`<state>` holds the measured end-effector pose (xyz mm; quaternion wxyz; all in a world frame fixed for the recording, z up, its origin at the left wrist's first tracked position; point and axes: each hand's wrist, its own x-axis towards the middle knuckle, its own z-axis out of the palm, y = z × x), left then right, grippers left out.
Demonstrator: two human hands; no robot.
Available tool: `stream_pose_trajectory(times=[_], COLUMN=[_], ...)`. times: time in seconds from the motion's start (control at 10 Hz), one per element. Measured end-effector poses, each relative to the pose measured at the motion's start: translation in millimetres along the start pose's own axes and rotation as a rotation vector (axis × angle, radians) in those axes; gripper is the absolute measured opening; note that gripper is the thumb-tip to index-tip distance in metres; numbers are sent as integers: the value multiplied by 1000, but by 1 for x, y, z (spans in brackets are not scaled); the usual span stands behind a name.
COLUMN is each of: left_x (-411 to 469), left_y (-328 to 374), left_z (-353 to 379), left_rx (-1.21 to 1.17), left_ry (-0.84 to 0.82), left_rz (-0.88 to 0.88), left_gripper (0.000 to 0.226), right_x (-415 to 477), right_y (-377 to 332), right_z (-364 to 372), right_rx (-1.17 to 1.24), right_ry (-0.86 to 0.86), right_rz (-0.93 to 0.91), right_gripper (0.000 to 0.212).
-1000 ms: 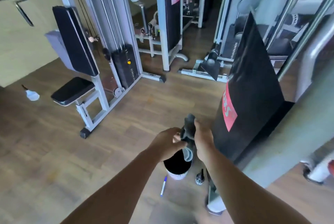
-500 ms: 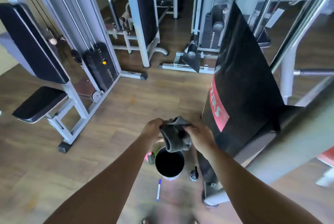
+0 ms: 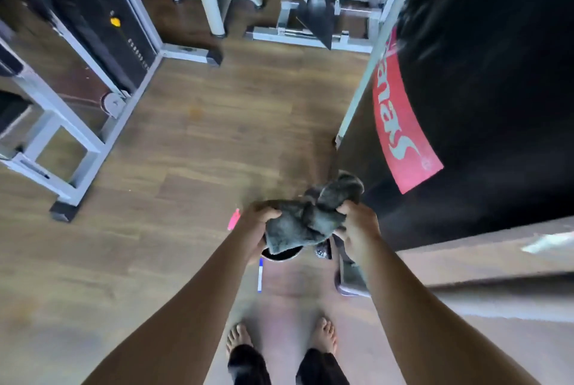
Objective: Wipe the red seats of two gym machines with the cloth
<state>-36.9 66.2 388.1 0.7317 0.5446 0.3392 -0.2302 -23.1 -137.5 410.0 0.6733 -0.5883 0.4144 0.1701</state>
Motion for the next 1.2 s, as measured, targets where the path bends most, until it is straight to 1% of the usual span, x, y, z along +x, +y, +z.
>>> stream_pose_trajectory(times=[0.1,0.2,0.3,0.4,0.6,0.7,0.8,0.9,1.0,1.1,1.2], left_x=[77,145,204,270,359,383,397,410,414,409,409], left_y=[-47,-90,-122,-159,-228,-252,-266,-277,-275,-271,-270], left_z=[-17,-27,-29,-36,-45,-49,-46,-37,-30,-29,-36], left_rx=[104,158,136,124,85,87,111,204,310,332,312], left_ry=[107,176,220,230,267,278,269,276,266,250,245], left_rz=[13,13,39,39,6,-12,-12,-27,-79,-145,-180], left_gripper=[73,60,36,37,44,40,41,41,55,68,72], right_x=[63,128,191,252,345,371,386,401,409,387,360], right_y=[36,80,124,159,206,223,234,243,246,233,221], right_z=[-1,3,12,21,30,34,40,40,38,41,47], right_rx=[-19,5,136,224,139,126,45,-23,-119,-186,-247], right_ry=[44,108,160,170,208,207,254,253,237,215,212], right_rz=[43,101,171,202,217,207,242,247,213,206,211], right_gripper=[19,19,19,27,22,31,10,6,19,17,14])
